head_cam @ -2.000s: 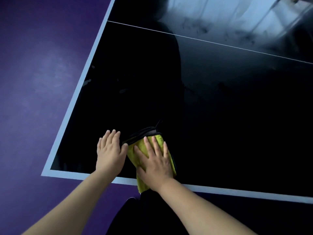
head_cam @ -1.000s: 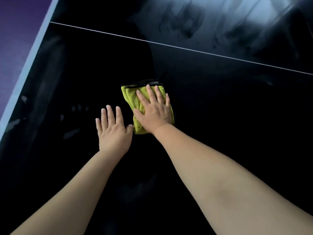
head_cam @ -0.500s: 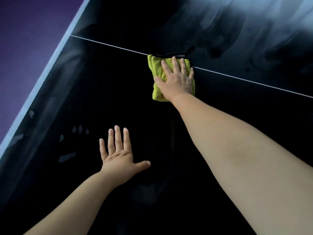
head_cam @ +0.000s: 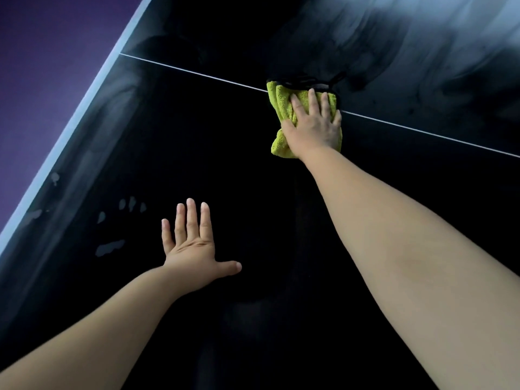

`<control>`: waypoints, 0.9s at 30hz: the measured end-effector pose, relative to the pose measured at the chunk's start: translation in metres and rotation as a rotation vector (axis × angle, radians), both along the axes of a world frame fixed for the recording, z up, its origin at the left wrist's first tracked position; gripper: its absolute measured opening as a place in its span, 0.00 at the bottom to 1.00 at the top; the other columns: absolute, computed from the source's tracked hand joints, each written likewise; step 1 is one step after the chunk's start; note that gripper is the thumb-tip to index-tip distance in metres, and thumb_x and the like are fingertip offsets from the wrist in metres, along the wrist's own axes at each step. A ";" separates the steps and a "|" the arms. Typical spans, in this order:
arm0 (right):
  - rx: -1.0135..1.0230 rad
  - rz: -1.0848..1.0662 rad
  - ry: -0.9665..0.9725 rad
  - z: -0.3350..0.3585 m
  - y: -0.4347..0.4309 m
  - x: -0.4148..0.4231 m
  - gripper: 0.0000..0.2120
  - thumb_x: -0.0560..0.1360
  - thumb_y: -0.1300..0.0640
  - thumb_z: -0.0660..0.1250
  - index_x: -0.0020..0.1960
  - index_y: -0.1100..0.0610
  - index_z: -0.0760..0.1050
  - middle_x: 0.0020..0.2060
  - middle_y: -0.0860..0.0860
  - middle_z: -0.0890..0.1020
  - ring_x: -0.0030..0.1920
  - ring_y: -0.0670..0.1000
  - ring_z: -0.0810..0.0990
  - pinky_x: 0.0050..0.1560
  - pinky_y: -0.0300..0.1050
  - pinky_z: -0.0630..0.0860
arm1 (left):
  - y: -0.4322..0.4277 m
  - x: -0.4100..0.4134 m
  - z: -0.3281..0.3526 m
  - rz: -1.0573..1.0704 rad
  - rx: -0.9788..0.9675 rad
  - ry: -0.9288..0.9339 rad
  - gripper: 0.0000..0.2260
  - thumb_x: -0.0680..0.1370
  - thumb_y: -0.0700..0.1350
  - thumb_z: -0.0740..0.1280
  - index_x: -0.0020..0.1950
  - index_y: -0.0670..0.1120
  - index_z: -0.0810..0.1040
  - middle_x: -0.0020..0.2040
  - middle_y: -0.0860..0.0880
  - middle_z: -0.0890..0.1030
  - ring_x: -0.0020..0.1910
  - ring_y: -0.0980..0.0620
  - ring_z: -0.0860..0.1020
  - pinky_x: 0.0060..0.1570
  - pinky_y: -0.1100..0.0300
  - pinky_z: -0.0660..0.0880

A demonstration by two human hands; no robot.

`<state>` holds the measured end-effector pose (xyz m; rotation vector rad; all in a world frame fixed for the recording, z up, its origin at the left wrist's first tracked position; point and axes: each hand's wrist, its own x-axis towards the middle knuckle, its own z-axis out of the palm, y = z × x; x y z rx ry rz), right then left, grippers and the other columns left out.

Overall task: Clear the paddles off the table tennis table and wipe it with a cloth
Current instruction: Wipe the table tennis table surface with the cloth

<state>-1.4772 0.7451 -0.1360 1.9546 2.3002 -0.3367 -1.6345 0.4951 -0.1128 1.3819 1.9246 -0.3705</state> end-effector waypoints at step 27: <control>-0.127 0.006 -0.055 0.013 -0.496 0.003 0.33 0.76 0.39 0.45 0.79 0.42 0.44 0.79 0.53 0.39 0.78 0.57 0.36 0.73 0.60 0.33 | -0.172 0.008 0.002 -0.081 0.590 -0.037 0.27 0.80 0.46 0.56 0.77 0.43 0.51 0.78 0.45 0.47 0.76 0.48 0.40 0.73 0.51 0.37</control>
